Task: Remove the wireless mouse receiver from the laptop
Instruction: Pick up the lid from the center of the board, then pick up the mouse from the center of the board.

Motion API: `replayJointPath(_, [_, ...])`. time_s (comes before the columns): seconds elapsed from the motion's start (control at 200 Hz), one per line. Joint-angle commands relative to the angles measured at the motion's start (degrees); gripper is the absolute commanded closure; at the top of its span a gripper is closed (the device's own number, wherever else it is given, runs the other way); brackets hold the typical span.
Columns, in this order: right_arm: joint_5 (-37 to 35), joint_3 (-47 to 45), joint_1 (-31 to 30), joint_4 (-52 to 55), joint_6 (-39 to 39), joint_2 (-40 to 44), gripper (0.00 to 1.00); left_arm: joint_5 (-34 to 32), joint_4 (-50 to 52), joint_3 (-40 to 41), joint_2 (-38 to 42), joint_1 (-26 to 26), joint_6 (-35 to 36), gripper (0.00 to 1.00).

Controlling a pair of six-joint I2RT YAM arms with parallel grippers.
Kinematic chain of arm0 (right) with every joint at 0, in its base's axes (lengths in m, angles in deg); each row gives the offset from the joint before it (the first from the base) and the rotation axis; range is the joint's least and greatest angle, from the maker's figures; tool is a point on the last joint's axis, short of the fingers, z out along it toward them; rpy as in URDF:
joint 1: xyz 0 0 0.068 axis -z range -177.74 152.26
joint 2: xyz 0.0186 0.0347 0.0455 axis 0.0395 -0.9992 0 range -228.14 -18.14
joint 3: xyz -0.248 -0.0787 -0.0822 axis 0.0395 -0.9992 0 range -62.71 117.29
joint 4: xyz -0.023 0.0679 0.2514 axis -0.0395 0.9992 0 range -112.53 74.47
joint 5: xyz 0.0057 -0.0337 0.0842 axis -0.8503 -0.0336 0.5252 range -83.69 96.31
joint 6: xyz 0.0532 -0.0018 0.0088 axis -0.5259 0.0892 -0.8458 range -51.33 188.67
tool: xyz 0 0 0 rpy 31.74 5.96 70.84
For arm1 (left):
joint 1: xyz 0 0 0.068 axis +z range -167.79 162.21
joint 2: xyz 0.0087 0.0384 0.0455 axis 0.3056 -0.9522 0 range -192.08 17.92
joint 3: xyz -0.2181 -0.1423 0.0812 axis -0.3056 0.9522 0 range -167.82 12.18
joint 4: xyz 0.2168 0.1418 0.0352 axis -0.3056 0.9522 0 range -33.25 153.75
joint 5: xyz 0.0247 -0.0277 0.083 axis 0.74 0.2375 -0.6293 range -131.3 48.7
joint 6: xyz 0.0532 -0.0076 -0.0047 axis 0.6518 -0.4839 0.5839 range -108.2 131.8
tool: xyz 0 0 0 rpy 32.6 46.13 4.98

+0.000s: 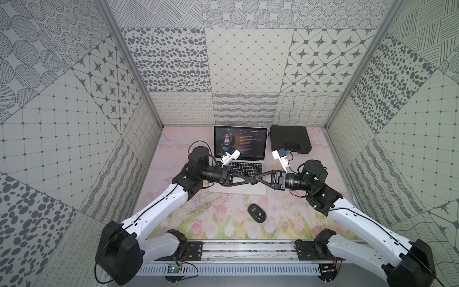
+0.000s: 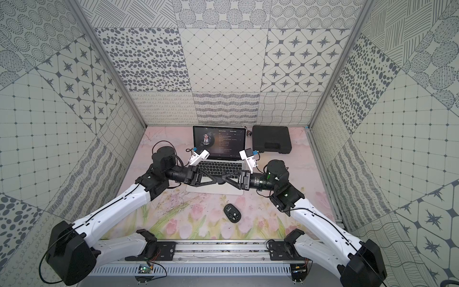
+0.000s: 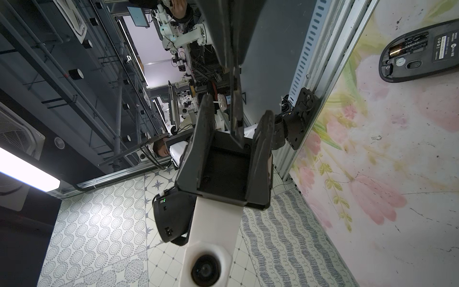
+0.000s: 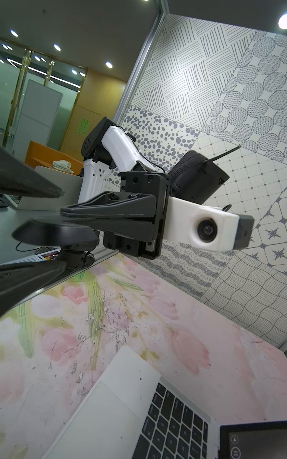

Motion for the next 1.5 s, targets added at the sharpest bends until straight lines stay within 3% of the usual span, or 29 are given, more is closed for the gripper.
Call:
replayJointPath(0.0, [0.5, 0.8, -0.4, -3.4, -0.1, -0.3, 0.59, 0.8, -6.2, 0.3, 0.2, 0.0, -1.6, 1.0])
replayJointPath(0.335, [-0.4, 1.0, -0.5, -6.0, 0.3, -1.1, 0.93, 1.1, -5.7, 1.0, 0.1, 0.0, -2.1, 1.0])
replayJointPath(0.39, [-0.3, 1.1, -0.5, -6.1, 0.6, -1.2, 0.95, 1.0, -5.1, 1.0, 0.3, 0.0, -1.6, 0.8])
replayJointPath(0.45, [-0.6, 1.2, -0.5, -6.0, 0.6, -1.1, 1.0, 0.6, -3.2, 1.1, 0.8, 0.0, -0.2, 0.73])
replayJointPath(0.49, [-0.5, 1.0, -0.5, -6.0, 0.6, -1.0, 1.0, 0.3, -1.8, 1.0, 1.1, 0.0, 0.9, 0.63])
replayJointPath(0.565, [-0.7, 0.8, -0.5, -5.6, 0.4, -0.5, 1.0, -0.6, 2.6, 0.9, 2.0, 0.2, 4.2, 0.31])
replayJointPath(0.61, [-1.2, 0.9, -0.4, -4.3, 0.8, 0.3, 1.0, -1.9, 6.8, 0.7, 2.9, 0.5, 7.7, 0.04])
replayJointPath(0.625, [-1.3, 1.0, -0.3, -3.3, 1.1, 0.6, 1.0, -2.4, 8.3, 0.5, 3.2, 0.6, 9.1, 0.01])
replayJointPath(0.73, [-5.8, 1.4, 0.9, 8.5, 4.6, 5.1, 1.0, -9.3, 18.1, 1.7, 6.9, 0.8, 17.9, 0.0])
replayJointPath(0.8, [-10.5, -0.3, 2.5, 15.6, 5.2, 9.7, 1.0, -14.0, 18.5, 5.6, 10.8, 0.1, 24.2, 0.01])
replayJointPath(0.925, [-14.4, -5.7, 4.2, 21.9, 3.3, 18.2, 1.0, -25.8, 19.7, 12.8, 16.4, -7.1, 42.4, 0.0])
replayJointPath(1.035, [-16.3, -8.2, 4.3, 26.6, 2.8, 22.7, 1.0, -30.3, 23.7, 10.9, 15.1, -12.3, 56.1, 0.01])
replayJointPath(1.171, [-16.6, -12.5, 4.4, 26.6, 1.3, 25.2, 1.0, -27.8, 30.8, 6.9, 6.4, -14.7, 76.2, 0.01])
replayJointPath(1.251, [-16.6, -13.2, 4.4, 26.4, 1.7, 25.3, 1.0, -24.5, 35.1, 5.8, 0.7, -15.2, 91.9, 0.01])
replayJointPath(1.371, [-16.6, -13.0, 4.9, 27.1, 2.7, 26.3, 1.0, -28.2, 32.6, 4.6, -4.3, -17.0, 98.8, 0.01])
replayJointPath(1.496, [-15.7, -13.7, 6.4, 27.0, 3.1, 26.8, 1.0, -27.4, 33.9, 1.2, -8.6, -17.8, 106.0, 0.04])
